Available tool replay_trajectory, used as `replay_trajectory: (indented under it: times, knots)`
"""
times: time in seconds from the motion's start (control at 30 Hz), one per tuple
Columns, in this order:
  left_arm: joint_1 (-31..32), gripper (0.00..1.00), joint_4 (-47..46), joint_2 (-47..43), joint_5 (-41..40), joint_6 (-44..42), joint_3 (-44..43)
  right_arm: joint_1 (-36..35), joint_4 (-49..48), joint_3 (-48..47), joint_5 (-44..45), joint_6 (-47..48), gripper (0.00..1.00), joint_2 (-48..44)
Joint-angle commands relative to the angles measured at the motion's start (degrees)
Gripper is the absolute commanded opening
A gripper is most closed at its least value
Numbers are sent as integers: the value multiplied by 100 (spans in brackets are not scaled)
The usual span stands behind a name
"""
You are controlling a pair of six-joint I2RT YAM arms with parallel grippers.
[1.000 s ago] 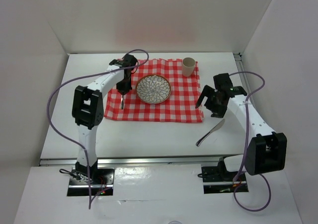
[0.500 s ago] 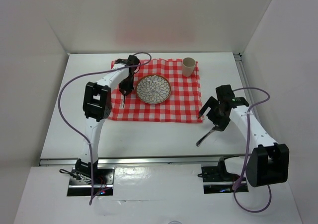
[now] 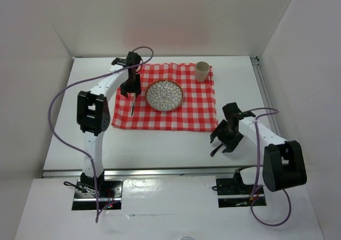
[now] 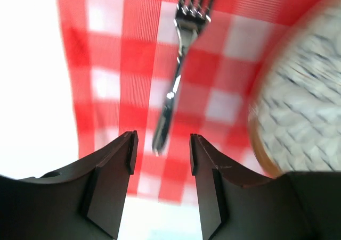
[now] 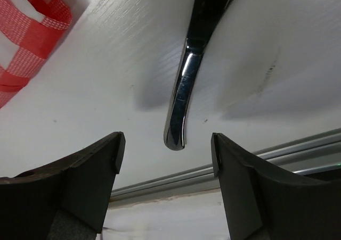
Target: Set the dinner table for one person
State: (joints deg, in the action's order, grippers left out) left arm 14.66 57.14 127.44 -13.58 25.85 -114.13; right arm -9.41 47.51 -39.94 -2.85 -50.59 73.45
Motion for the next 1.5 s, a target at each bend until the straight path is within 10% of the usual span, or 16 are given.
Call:
replay_trajectory:
  times: [0.0,0.5,0.9,1.23,1.47]
  knots:
    - [2,61,-169,-1525,329,351,258,-280,-461,30,267,-250,75,301]
    - [55,61,-511,-3743,726,456,1947,53,-1182,258,663,-4,61,961]
    - [55,61,-397,-3858,805,456,1894,158,-1262,154,637,4,15,944]
    - [55,61,-450,-3858,910,456,1771,-148,-163,-1575,1771,1128,2,521]
    - [55,61,-503,-3911,910,456,1876,-632,-374,-3121,463,2825,4,1407]
